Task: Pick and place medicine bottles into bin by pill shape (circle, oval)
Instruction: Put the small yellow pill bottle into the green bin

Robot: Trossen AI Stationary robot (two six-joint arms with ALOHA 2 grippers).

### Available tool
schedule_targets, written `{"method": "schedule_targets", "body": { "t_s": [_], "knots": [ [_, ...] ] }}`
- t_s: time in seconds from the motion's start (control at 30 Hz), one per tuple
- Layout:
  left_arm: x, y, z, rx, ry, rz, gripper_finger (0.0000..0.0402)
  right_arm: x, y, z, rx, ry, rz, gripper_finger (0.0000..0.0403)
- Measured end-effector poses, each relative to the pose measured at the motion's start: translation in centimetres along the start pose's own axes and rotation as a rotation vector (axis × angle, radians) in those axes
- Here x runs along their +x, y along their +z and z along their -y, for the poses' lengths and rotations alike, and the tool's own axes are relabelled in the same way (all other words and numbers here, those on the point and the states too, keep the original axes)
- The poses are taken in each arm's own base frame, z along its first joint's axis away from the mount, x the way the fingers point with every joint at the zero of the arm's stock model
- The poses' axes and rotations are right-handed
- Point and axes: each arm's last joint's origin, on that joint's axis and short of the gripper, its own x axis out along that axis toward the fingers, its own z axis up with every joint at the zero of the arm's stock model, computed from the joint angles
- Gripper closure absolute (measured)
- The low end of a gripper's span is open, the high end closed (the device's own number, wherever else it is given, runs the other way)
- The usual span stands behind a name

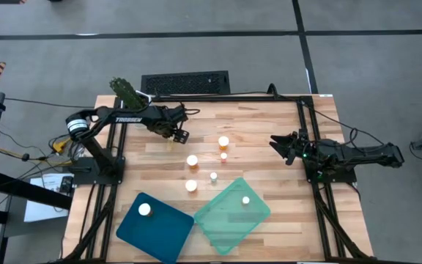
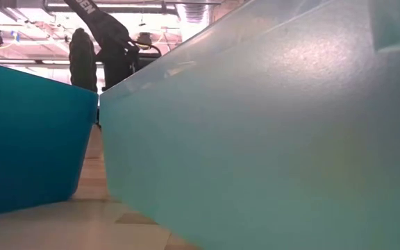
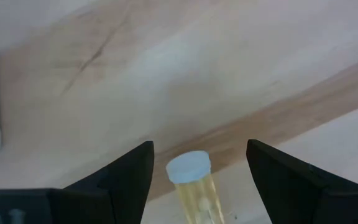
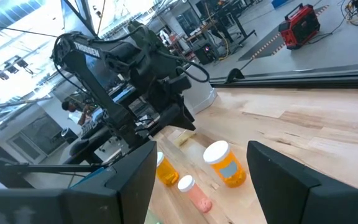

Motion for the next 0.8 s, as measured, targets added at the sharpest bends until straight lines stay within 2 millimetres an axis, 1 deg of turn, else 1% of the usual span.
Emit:
{"method": "schedule_targets", "body": {
  "t_s": [0.27, 0.47, 0.63, 0.7, 0.8],
  "knots": [
    [0.01, -0.26, -0.05, 0.008, 0.032, -0.007, 0.015, 0.0, 0.0, 0.0, 0.0, 0.0, 0.0, 0.0143],
    [0.9, -0.31, 0.19, 0.012, 0.03, -0.03, 0.015, 0.0, 0.0, 0.0, -0.001, 0.0, 0.0, 0.0143],
    [0.84, -0.34, 0.13, 0.013, 0.039, -0.028, 0.015, 0.0, 0.01, 0.0, 0.0, 0.0, 0.0, 0.0143],
    [0.84, -0.38, 0.04, 0.016, 0.042, -0.037, 0.0156, 0.0, 0.01, 0.0, -0.001, 0.0, 0.0, 0.0143],
    [0.84, -0.39, 0.07, 0.021, 0.035, -0.042, 0.018, 0.0, 0.0, 0.0, -0.001, 0.0, 0.0, 0.0143]
  ]
}}
